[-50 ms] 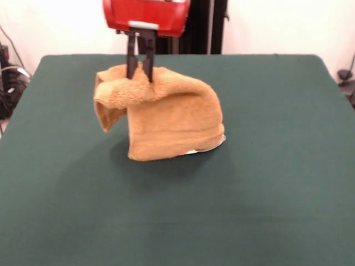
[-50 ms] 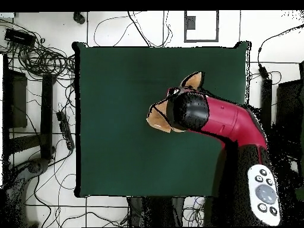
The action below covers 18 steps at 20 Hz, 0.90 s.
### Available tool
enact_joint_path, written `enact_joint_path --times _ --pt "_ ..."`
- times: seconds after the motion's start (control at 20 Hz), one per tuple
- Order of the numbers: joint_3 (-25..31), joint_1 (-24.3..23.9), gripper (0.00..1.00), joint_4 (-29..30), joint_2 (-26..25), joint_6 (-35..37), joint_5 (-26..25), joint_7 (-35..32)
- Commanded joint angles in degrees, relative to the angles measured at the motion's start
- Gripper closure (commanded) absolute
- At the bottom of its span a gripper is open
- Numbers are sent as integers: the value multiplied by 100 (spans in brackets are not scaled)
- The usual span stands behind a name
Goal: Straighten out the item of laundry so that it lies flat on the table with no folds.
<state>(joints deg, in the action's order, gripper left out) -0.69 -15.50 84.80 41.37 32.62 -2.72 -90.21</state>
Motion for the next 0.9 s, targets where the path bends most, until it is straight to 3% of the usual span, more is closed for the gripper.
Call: enact_joint_path --times 0.05,0.65,0.9 --pt "968 67 100 -1139 -280 1440 -349 910" --pt "1298 -66 100 -1794 -186 2490 -506 875" --pt "1320 -51 100 -1535 -63 2063 -545 730"
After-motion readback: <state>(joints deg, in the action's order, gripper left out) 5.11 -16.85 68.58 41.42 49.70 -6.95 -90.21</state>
